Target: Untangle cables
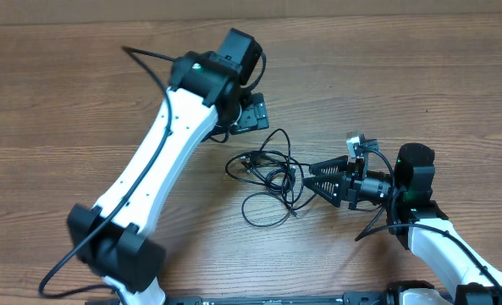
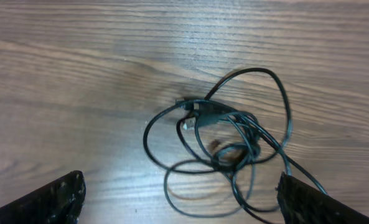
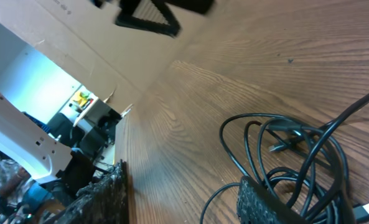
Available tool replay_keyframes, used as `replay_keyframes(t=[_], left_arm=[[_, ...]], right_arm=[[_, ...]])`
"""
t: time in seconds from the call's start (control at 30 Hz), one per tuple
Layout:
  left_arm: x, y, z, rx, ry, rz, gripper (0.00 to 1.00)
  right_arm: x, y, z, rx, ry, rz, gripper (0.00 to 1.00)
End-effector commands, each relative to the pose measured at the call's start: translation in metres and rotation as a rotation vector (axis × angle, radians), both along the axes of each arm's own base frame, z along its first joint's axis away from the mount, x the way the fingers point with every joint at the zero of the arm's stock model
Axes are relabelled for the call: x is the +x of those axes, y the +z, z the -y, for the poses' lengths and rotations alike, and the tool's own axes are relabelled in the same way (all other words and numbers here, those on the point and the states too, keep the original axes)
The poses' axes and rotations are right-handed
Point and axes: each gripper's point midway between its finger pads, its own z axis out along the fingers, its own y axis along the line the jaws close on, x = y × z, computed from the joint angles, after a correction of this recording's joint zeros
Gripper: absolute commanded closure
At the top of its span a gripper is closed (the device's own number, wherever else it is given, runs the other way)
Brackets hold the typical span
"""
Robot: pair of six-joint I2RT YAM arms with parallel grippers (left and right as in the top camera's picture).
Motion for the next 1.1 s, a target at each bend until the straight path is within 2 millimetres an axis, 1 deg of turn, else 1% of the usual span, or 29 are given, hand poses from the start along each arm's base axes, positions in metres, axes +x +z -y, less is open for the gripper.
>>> replay_keyframes(t=[0.0, 0.03, 0.07, 0.1, 0.17, 0.3, 0.43, 0.53, 0.63, 0.67, 0.8, 0.93, 1.07], left_arm=[[0.010, -0.029, 0.013, 0.038, -0.197, -0.033, 0.08], [0.011, -0.034, 0.021, 0.023, -0.276, -0.036, 0.09], [0.012, -0.039, 0.029, 0.007, -0.363, -0.037, 0.14], [0.012, -0.044, 0.037, -0.011, -0.455, -0.037, 0.16], [0.012, -0.054, 0.049, -0.030, -0.617, -0.036, 0.16], [0.007, -0.078, 0.057, 0.009, -0.862, -0.063, 0.12], [-0.003, -0.101, 0.063, 0.036, -1.066, -0.116, 0.12], [-0.007, -0.105, 0.066, 0.044, -1.155, -0.118, 0.16], [-0.009, -0.105, 0.068, 0.053, -1.253, -0.104, 0.26], [-0.008, -0.105, 0.068, 0.054, -1.280, -0.100, 0.27], [-0.008, -0.107, 0.068, 0.053, -1.304, -0.099, 0.23], [-0.010, -0.106, 0.080, -0.005, -1.358, -0.064, 0.22], [-0.005, -0.105, 0.087, -0.023, -1.362, -0.024, 0.23]], right_arm=[[0.007, 0.003, 0.000, -0.011, -0.022, 0.017, 0.41], [0.008, 0.002, 0.001, -0.015, -0.030, 0.017, 0.40], [0.010, 0.001, 0.002, -0.020, -0.040, 0.017, 0.40], [0.011, 0.001, 0.002, -0.024, -0.048, 0.017, 0.40], [0.012, 0.000, 0.002, -0.026, -0.054, 0.018, 0.40], [0.012, 0.000, 0.002, -0.026, -0.054, 0.016, 0.40], [0.013, 0.000, 0.003, -0.030, -0.061, 0.017, 0.40], [0.013, 0.000, 0.003, -0.029, -0.061, 0.017, 0.40], [0.013, -0.001, 0.003, -0.029, -0.061, 0.016, 0.40], [0.013, -0.001, 0.003, -0.029, -0.061, 0.016, 0.40], [0.013, -0.001, 0.003, -0.030, -0.060, 0.012, 0.40], [0.013, -0.001, 0.003, -0.030, -0.061, 0.012, 0.40], [0.013, -0.001, 0.003, -0.030, -0.061, 0.012, 0.40]])
